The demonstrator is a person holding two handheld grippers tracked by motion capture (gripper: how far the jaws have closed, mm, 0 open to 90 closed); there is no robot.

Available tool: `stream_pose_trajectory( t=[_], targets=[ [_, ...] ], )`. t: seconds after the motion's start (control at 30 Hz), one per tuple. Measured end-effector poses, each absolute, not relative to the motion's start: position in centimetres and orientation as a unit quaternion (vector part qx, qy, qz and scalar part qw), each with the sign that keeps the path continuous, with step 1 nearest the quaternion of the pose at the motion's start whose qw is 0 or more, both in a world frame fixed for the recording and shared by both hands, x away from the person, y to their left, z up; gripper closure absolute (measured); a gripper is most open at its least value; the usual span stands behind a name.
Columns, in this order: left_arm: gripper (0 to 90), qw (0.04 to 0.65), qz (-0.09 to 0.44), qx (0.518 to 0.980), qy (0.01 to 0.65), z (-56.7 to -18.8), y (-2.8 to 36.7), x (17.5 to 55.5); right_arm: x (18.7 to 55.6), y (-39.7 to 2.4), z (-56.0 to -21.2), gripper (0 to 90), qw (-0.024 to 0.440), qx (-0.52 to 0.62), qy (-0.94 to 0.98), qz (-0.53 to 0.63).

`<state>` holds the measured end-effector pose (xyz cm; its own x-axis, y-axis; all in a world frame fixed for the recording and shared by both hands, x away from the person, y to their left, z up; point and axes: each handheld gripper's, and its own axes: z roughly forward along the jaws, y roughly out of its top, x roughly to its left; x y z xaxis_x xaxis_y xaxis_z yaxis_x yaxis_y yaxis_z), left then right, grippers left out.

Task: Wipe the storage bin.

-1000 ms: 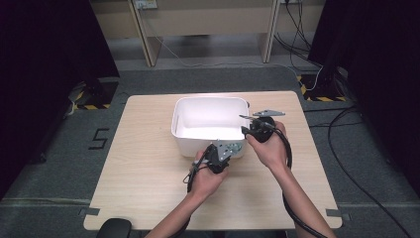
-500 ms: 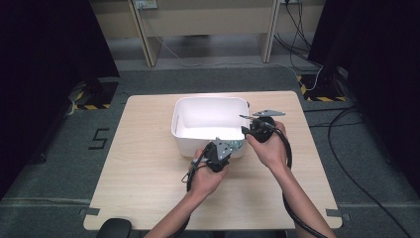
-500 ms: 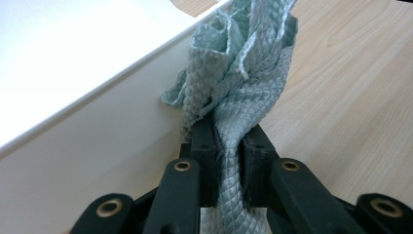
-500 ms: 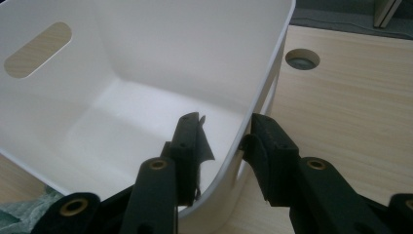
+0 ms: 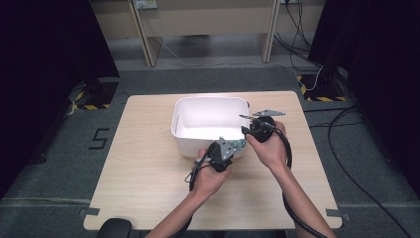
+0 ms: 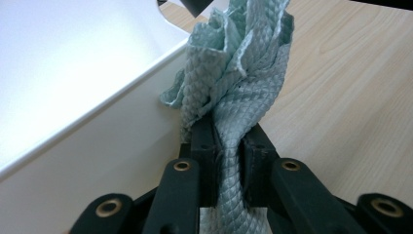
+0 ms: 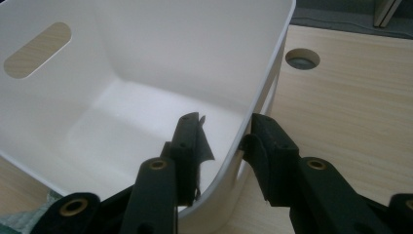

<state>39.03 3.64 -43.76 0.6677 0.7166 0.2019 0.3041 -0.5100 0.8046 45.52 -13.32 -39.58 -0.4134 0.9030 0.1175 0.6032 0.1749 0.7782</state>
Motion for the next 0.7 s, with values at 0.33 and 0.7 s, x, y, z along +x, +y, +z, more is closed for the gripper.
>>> stream_pose_trajectory(
  t=[0.33, 0.7],
  targets=[
    [78.7, 0.386, 0.261, 0.83, 0.306, -44.0, 3.1, 39.2, 45.5, -13.3, -39.6, 65.4, 0.189, 0.508, 0.743, 0.394],
    [78.6, 0.377, 0.261, 0.836, 0.302, -45.1, 2.6, 39.4, 45.6, -13.4, -39.6, 65.3, 0.189, 0.507, 0.743, 0.394]
  ],
)
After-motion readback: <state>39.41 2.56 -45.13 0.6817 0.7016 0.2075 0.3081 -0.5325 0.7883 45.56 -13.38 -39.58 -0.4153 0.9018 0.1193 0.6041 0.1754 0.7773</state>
